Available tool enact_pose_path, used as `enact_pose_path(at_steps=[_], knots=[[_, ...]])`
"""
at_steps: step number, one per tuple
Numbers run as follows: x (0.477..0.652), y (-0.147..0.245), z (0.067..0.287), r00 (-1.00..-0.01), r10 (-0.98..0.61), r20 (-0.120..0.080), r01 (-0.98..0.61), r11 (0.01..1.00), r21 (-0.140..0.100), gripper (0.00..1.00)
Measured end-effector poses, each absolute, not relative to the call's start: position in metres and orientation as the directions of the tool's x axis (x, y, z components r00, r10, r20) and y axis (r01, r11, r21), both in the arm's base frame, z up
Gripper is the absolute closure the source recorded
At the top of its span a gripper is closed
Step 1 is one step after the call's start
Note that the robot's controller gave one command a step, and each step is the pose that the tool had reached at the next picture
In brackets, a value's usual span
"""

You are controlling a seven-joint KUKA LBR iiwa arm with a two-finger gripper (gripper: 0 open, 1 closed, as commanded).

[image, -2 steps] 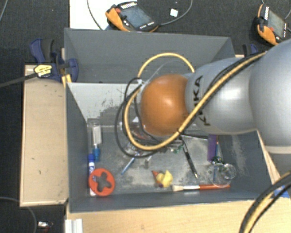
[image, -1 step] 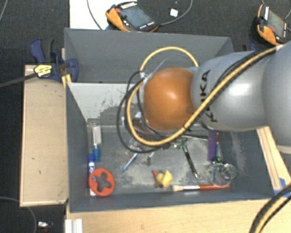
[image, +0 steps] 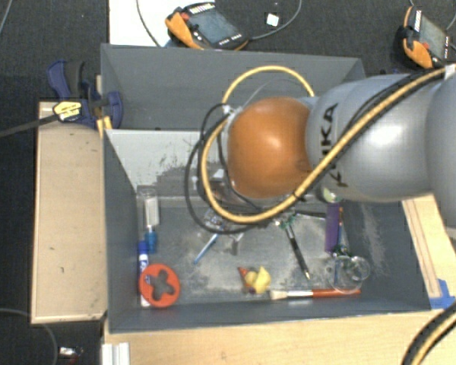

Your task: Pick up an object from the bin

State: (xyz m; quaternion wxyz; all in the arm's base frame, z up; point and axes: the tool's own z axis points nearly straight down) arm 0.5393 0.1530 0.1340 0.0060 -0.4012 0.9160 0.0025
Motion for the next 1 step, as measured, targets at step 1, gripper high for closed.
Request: enact_pose_path(at_steps=[1], knots=[[0.5402, 0.1533, 0.1399, -0.680, -0.733, -0.017, -0.733, 0.680, -0.002, 1.00]])
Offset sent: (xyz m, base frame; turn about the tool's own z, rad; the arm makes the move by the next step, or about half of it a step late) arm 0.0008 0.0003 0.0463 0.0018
